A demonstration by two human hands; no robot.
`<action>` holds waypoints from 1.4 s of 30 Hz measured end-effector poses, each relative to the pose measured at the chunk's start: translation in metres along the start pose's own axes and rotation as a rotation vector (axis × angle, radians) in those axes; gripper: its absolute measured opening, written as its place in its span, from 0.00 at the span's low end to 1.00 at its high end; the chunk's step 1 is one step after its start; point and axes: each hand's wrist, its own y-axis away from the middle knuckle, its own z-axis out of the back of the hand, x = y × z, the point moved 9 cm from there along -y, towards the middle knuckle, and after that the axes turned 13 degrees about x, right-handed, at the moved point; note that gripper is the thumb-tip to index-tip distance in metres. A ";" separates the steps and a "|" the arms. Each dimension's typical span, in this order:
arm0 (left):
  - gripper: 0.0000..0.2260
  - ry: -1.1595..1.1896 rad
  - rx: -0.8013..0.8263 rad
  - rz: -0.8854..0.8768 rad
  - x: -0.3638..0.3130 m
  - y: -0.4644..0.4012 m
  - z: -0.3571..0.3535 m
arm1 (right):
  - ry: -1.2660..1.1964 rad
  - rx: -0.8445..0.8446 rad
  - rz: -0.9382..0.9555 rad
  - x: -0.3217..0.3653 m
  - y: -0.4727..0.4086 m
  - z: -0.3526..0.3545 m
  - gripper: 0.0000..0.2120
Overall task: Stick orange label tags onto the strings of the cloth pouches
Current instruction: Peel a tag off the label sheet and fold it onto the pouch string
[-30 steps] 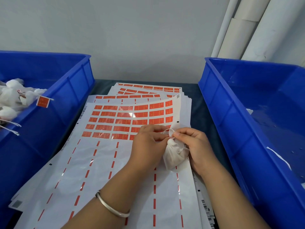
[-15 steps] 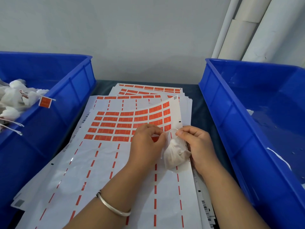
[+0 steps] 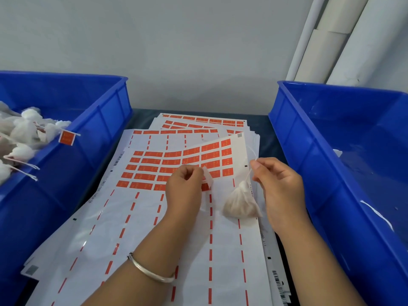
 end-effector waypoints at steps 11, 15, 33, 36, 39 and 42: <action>0.10 0.574 0.407 0.041 -0.005 0.003 -0.033 | -0.766 0.534 -0.108 0.009 0.013 -0.064 0.09; 0.14 0.513 0.545 0.020 -0.009 0.007 -0.044 | -0.507 0.456 -0.154 -0.006 0.011 -0.061 0.05; 0.12 0.228 0.687 -0.006 -0.014 0.023 -0.057 | -0.278 0.186 -0.113 -0.007 0.005 -0.027 0.03; 0.14 0.226 0.658 0.010 -0.013 0.022 -0.055 | -0.234 0.156 -0.091 -0.008 0.004 -0.021 0.04; 0.14 0.248 0.642 0.019 -0.014 0.022 -0.053 | -0.215 0.164 -0.082 -0.007 0.004 -0.022 0.05; 0.13 0.255 0.645 0.014 -0.016 0.023 -0.052 | -0.205 0.174 -0.094 -0.010 0.003 -0.024 0.06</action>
